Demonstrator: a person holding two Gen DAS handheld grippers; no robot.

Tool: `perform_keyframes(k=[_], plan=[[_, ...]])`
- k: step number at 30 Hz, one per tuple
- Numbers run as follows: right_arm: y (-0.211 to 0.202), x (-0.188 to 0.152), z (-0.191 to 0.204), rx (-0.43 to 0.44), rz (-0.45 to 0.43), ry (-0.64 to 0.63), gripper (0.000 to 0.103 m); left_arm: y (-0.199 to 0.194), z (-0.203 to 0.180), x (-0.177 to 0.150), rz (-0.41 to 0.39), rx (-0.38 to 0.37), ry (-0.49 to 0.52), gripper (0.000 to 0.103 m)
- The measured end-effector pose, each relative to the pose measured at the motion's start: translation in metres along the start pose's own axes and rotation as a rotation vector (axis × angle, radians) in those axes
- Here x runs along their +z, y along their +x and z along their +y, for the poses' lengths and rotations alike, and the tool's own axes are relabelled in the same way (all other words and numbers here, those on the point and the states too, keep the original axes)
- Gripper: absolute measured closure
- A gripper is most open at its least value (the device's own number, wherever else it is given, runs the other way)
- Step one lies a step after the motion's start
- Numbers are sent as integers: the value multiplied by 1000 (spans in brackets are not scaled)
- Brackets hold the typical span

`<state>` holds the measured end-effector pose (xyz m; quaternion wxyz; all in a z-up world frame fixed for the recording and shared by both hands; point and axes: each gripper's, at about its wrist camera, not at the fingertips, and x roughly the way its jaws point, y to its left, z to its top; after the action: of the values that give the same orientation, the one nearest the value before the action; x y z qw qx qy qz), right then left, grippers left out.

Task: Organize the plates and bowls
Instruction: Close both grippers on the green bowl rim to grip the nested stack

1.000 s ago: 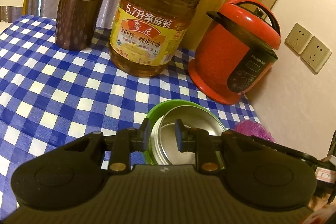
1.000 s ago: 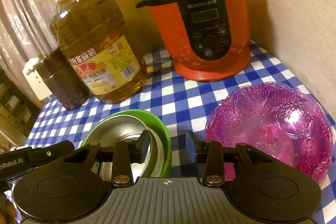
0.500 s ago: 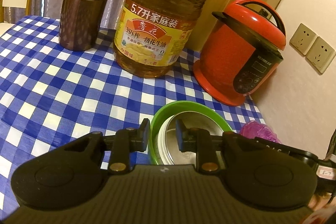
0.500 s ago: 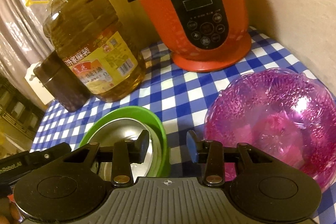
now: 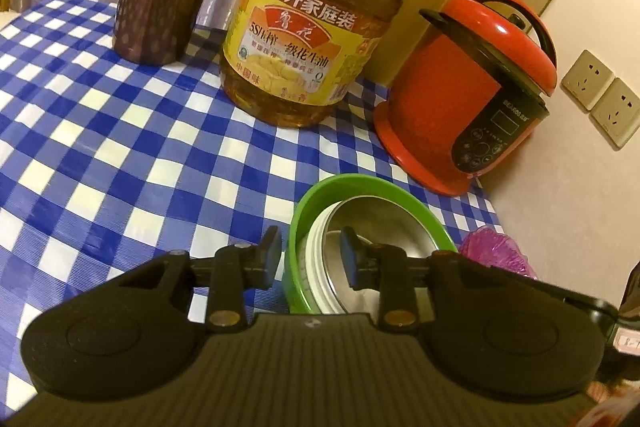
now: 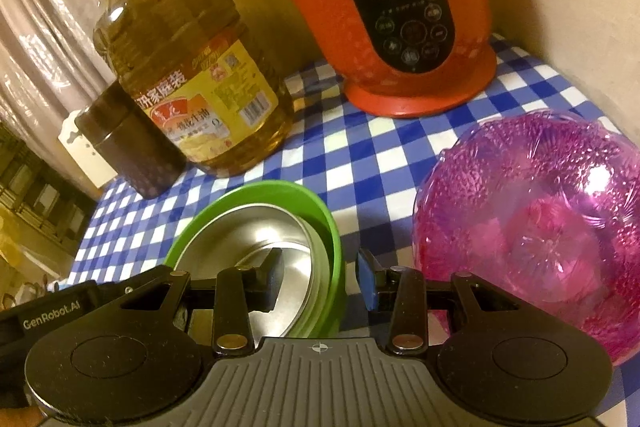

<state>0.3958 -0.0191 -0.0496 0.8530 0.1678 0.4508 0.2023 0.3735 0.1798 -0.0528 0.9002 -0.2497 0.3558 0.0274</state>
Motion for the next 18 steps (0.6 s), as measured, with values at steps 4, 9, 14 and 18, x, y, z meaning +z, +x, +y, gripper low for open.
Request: perform_keyframes(k=[4,9,14,18], plan=[[3,-2,2,9,15,-8,63,7,2,-1,17,-9,-15,74],[8,-5,-1,12,43,9,63,17,7,-5,52,-23,-52,74],[12,-7,-3,14,59,27,63,23,12,-7,69,-35,-88,74],[15,-9,-3,12,65,32,63,27,15,-7,76,-39,-113,74]])
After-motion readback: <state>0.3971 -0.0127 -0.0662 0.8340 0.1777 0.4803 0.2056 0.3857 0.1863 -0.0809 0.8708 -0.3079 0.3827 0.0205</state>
